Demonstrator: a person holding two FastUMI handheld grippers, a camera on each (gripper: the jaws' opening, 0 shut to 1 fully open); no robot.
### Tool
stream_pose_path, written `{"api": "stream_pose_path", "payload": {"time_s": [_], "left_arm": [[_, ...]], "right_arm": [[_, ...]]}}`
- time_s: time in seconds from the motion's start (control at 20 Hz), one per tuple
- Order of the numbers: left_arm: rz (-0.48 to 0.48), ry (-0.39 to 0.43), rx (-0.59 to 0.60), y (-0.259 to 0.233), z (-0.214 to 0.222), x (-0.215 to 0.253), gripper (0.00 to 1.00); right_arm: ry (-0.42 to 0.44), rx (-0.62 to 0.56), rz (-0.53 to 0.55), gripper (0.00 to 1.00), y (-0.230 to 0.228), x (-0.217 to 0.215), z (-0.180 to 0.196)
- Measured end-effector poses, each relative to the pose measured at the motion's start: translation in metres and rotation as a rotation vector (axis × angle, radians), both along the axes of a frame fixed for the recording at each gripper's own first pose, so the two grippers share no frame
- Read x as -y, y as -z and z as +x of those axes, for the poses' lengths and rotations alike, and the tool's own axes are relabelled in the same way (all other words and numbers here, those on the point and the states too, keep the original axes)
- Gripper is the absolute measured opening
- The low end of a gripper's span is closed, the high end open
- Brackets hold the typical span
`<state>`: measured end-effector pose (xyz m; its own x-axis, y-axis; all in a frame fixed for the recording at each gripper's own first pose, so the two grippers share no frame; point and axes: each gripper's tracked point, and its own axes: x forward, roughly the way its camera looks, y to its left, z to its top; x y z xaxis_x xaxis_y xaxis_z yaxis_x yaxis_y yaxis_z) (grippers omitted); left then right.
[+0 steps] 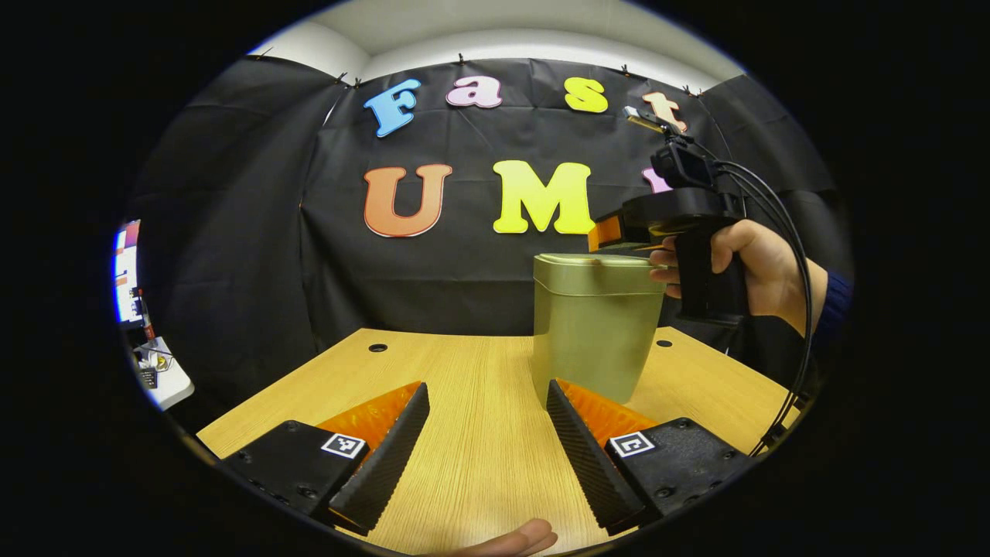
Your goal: Press the lid of the desktop garbage bin to open it, pick up the crumpled paper on the desktop and throw it into the bin, then pick up the pop can on the desktop and drop it into the bin, and finally close the garbage bin lid.
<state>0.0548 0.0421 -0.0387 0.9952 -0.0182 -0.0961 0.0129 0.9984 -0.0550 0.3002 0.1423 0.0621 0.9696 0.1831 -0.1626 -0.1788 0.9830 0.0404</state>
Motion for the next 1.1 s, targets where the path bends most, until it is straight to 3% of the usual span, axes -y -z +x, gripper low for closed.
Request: {"api": "stream_pose_path", "payload": {"time_s": [0.25, 0.45, 0.7, 1.1], "left_arm": [[0.005, -0.008, 0.0, 0.001, -0.001, -0.001, 0.98], [0.007, -0.005, 0.005, 0.004, 0.001, 0.006, 0.98], [0.01, 0.006, -0.006, 0.01, 0.004, 0.018, 0.98], [0.026, 0.025, 0.008, 0.01, -0.008, 0.035, 0.98]], "right_arm": [[0.059, 0.077, 0.017, 0.94, -0.027, 0.034, -0.05], [0.06, 0.191, -0.008, 0.94, -0.039, 0.057, -0.115], [0.082, 0.225, -0.084, 0.94, -0.015, 0.085, -0.184], [0.088, 0.182, -0.058, 0.93, 0.048, 0.096, -0.248]]}}
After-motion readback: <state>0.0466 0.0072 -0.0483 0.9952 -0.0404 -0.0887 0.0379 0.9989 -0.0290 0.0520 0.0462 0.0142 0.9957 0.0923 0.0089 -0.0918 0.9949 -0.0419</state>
